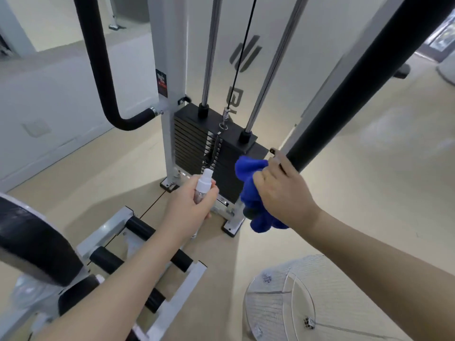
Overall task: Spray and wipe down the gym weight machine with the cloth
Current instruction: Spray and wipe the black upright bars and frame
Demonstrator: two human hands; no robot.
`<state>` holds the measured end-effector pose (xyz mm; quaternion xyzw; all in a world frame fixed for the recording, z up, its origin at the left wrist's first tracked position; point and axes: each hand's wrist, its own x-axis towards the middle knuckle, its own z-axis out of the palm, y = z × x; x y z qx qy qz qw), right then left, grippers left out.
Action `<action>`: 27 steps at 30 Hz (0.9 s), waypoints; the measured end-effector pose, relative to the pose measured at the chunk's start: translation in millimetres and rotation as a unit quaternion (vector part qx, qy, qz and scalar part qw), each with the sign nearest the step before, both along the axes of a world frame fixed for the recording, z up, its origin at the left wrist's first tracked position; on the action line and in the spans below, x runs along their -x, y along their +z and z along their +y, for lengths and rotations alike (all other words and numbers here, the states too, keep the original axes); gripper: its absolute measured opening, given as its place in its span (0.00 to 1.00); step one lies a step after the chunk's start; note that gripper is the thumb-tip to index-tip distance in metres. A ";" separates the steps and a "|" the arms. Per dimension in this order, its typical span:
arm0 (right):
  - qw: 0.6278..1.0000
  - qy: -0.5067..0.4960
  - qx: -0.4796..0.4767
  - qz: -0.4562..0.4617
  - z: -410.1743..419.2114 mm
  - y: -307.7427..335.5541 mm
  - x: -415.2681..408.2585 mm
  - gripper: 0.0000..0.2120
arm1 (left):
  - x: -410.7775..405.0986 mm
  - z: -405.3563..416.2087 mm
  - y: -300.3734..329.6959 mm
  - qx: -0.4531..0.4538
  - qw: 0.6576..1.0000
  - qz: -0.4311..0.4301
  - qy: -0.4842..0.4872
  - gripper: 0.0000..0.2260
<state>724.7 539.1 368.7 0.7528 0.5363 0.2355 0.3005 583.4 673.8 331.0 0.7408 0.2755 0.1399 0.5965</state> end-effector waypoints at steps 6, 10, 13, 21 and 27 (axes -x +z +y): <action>0.998 -0.051 -0.034 -0.014 9.8 -21.8 3.2 0.07 | -4.2 -0.5 -20.7 0.003 1.000 0.012 -0.017 0.02; 0.974 -0.121 0.173 0.087 12.3 -94.1 29.8 0.10 | 11.7 5.1 -33.1 -0.005 1.000 0.024 0.005 0.02; 0.971 -0.080 0.207 0.084 14.8 -107.4 30.2 0.17 | 22.8 8.5 -32.8 -0.019 0.999 0.050 -0.004 0.00; 1.000 0.002 -0.006 0.026 -13.6 11.7 18.6 0.20 | 10.0 2.4 -8.9 0.006 0.999 0.035 -0.035 0.01; 0.994 -0.022 -0.099 -0.038 -21.0 1.2 1.9 0.10 | -2.4 -6.8 -10.8 -0.006 0.999 0.029 -0.034 0.02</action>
